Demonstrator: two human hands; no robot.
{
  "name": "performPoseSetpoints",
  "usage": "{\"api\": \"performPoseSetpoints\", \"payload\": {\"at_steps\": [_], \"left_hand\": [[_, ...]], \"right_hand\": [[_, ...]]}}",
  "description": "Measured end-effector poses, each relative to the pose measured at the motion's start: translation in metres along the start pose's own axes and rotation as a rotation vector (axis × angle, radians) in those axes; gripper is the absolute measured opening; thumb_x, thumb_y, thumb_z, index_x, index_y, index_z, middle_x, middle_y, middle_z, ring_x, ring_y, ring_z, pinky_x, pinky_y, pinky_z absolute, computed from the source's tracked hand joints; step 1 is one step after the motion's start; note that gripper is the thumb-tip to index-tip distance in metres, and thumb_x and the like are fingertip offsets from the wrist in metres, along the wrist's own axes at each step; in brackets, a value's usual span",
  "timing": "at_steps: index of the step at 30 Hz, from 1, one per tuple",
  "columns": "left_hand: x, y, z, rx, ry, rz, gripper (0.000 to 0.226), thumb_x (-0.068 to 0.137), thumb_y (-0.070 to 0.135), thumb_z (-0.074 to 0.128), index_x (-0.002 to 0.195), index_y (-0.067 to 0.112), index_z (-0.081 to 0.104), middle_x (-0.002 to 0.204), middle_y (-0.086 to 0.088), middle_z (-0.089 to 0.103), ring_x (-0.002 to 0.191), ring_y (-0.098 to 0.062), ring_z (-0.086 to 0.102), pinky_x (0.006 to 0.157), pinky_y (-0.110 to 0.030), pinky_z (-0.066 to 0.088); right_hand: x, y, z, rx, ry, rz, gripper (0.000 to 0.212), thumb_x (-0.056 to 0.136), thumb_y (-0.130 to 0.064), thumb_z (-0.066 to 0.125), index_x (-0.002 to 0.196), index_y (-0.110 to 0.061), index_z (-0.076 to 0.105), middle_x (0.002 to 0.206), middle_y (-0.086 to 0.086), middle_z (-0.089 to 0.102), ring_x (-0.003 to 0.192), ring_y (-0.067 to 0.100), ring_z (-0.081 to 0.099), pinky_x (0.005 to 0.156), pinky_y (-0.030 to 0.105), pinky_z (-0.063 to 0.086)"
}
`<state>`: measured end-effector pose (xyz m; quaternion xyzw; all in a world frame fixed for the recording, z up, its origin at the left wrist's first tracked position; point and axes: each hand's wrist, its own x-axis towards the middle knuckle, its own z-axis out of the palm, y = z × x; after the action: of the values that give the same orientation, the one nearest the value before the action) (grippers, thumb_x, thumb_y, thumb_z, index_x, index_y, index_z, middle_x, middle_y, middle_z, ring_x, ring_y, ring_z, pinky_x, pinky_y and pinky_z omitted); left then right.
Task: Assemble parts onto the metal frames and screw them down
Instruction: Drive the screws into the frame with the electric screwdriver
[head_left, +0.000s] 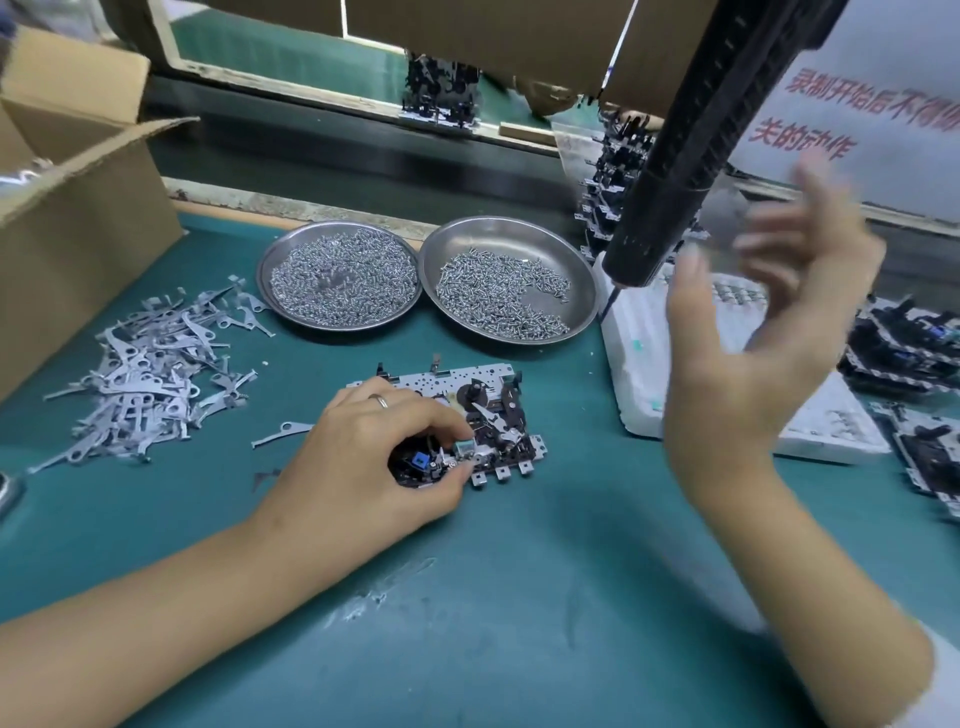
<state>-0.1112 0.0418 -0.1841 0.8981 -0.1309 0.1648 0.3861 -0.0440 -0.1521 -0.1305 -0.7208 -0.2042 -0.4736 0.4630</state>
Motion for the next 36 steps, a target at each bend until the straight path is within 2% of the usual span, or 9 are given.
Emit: {"api": "performPoseSetpoints", "payload": {"at_steps": [2, 4, 7, 9, 12, 18, 24, 29, 36], "left_hand": [[0.0, 0.001, 0.0, -0.021, 0.0, -0.014, 0.019, 0.068, 0.031, 0.071, 0.084, 0.022, 0.073, 0.078, 0.021, 0.063, 0.081, -0.007, 0.055, 0.087, -0.026, 0.041], [0.0, 0.002, 0.0, -0.037, 0.003, -0.025, 0.017, 0.069, 0.027, 0.079, 0.084, 0.021, 0.073, 0.078, 0.021, 0.063, 0.082, -0.009, 0.056, 0.088, -0.027, 0.041], [0.0, 0.003, 0.0, -0.053, 0.008, -0.038, 0.02, 0.067, 0.014, 0.084, 0.083, 0.021, 0.074, 0.077, 0.019, 0.064, 0.082, -0.008, 0.055, 0.089, -0.027, 0.04], [0.0, 0.003, 0.0, -0.068, 0.016, -0.043, 0.021, 0.067, 0.012, 0.083, 0.083, 0.022, 0.074, 0.076, 0.021, 0.064, 0.084, -0.004, 0.054, 0.09, -0.023, 0.039], [0.001, 0.002, -0.001, -0.08, 0.017, -0.046, 0.021, 0.067, 0.013, 0.083, 0.083, 0.023, 0.074, 0.076, 0.023, 0.064, 0.087, -0.001, 0.053, 0.09, -0.019, 0.038], [0.002, 0.0, -0.001, -0.065, -0.01, 0.033, 0.014, 0.065, 0.013, 0.08, 0.078, 0.014, 0.074, 0.068, 0.008, 0.065, 0.068, -0.009, 0.055, 0.073, -0.005, 0.037], [0.002, 0.0, -0.001, -0.039, -0.003, 0.061, 0.014, 0.063, 0.01, 0.08, 0.072, 0.014, 0.07, 0.063, 0.014, 0.053, 0.065, -0.007, 0.052, 0.071, -0.004, 0.035], [0.003, 0.0, 0.0, -0.028, 0.002, 0.059, 0.009, 0.064, 0.019, 0.075, 0.07, 0.016, 0.069, 0.061, 0.014, 0.051, 0.063, -0.004, 0.049, 0.07, -0.009, 0.036], [0.004, 0.0, 0.001, -0.046, 0.011, 0.071, 0.009, 0.063, 0.017, 0.075, 0.071, 0.016, 0.069, 0.062, 0.016, 0.05, 0.065, -0.003, 0.049, 0.07, -0.003, 0.035]], "right_hand": [[0.032, -0.001, 0.005, 0.076, -0.051, 0.137, 0.071, 0.087, -0.021, 0.064, 0.142, -0.003, 0.024, 0.114, 0.0, 0.051, 0.105, 0.024, 0.055, 0.092, 0.043, 0.045], [0.053, -0.005, 0.013, 0.183, -0.138, 0.22, 0.081, 0.087, -0.025, 0.066, 0.146, -0.003, 0.015, 0.12, -0.007, 0.053, 0.105, 0.016, 0.058, 0.093, 0.036, 0.048], [0.062, -0.014, 0.03, 0.316, -0.134, 0.287, 0.071, 0.089, -0.019, 0.065, 0.142, -0.001, 0.02, 0.118, 0.012, 0.055, 0.093, 0.024, 0.061, 0.081, 0.038, 0.053], [0.057, -0.024, 0.04, 0.439, -0.093, 0.348, 0.052, 0.091, -0.014, 0.062, 0.131, 0.0, 0.032, 0.092, 0.012, 0.054, 0.065, 0.023, 0.056, 0.058, 0.033, 0.051], [0.036, -0.035, 0.047, 0.617, -0.129, 0.433, 0.021, 0.091, -0.012, 0.061, 0.101, -0.006, 0.044, 0.065, 0.008, 0.049, 0.044, 0.021, 0.047, 0.046, 0.027, 0.042], [-0.004, -0.057, 0.053, 0.842, -0.209, 0.512, 0.015, 0.088, -0.008, 0.056, 0.089, -0.008, 0.041, 0.052, 0.0, 0.048, 0.037, 0.021, 0.042, 0.043, 0.023, 0.036], [-0.01, -0.062, 0.056, 0.915, -0.206, 0.492, 0.017, 0.088, -0.005, 0.052, 0.093, -0.019, 0.046, 0.052, -0.005, 0.048, 0.037, 0.013, 0.043, 0.041, 0.022, 0.037], [-0.013, -0.061, 0.059, 0.891, -0.195, 0.52, 0.015, 0.087, -0.006, 0.053, 0.092, -0.016, 0.044, 0.053, -0.003, 0.048, 0.036, 0.018, 0.041, 0.042, 0.023, 0.036], [-0.014, -0.06, 0.059, 0.9, -0.196, 0.511, 0.014, 0.088, -0.005, 0.053, 0.092, -0.015, 0.043, 0.054, -0.001, 0.048, 0.036, 0.019, 0.041, 0.042, 0.023, 0.037]]}}
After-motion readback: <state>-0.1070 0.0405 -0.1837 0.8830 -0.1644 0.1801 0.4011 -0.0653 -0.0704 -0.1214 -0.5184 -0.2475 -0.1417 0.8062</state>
